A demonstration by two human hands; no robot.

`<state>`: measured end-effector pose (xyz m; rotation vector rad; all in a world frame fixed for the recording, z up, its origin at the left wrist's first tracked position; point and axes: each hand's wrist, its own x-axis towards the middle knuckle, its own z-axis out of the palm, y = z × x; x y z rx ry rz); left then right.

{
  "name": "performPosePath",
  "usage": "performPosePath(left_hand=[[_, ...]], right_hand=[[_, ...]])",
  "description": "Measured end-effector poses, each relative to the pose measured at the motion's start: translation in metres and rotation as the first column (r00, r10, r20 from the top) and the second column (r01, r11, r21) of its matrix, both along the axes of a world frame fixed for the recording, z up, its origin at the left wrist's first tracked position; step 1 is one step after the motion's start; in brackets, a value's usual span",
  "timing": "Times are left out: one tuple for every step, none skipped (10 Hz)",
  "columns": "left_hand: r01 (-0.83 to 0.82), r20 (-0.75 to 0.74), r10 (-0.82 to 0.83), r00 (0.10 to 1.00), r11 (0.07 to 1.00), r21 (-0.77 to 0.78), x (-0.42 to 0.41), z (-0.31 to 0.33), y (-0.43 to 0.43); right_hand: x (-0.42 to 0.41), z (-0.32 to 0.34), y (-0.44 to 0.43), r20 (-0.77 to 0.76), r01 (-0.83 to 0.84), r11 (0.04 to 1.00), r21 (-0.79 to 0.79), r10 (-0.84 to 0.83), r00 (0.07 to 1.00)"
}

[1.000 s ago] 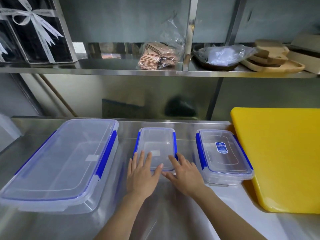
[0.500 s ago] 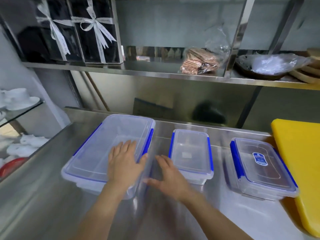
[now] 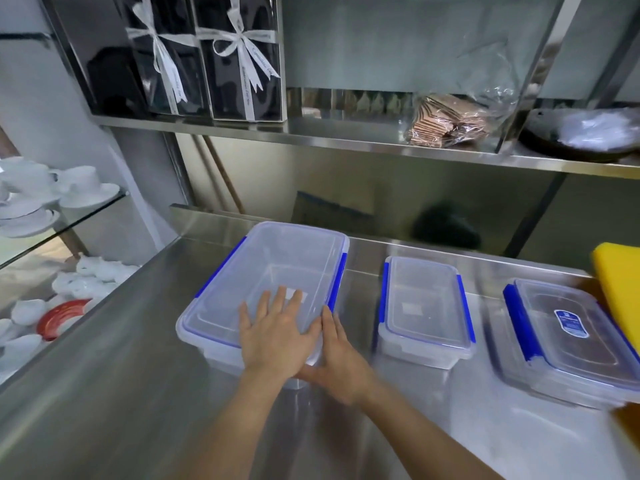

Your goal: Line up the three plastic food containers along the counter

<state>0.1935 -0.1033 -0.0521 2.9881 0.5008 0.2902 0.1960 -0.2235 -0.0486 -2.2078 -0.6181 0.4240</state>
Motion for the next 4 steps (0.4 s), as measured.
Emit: performPosePath(left_hand=[[-0.002, -0.017, 0.002, 1.0, 1.0, 0.029, 0.001, -0.001, 0.0], [0.007, -0.056, -0.005, 0.998, 1.0, 0.03, 0.001, 0.001, 0.002], [0.051, -0.14, -0.053, 0.989, 0.999, -0.018, 0.0, 0.007, 0.003], [0.134, -0.12, -0.17, 0.978, 0.955, -0.265, 0.0, 0.03, 0.005]], right_hand=[[0.002, 0.0, 0.001, -0.026, 0.013, 0.997, -0.075, -0.015, 1.0], [0.007, 0.009, -0.003, -0.114, 0.005, 0.989, -0.145, -0.021, 0.993], [0.007, 0.029, -0.019, -0.116, -0.089, 0.954, -0.287, 0.057, 0.992], [0.004, 0.062, -0.046, -0.018, -0.139, 0.884, -0.446, 0.146, 0.989]])
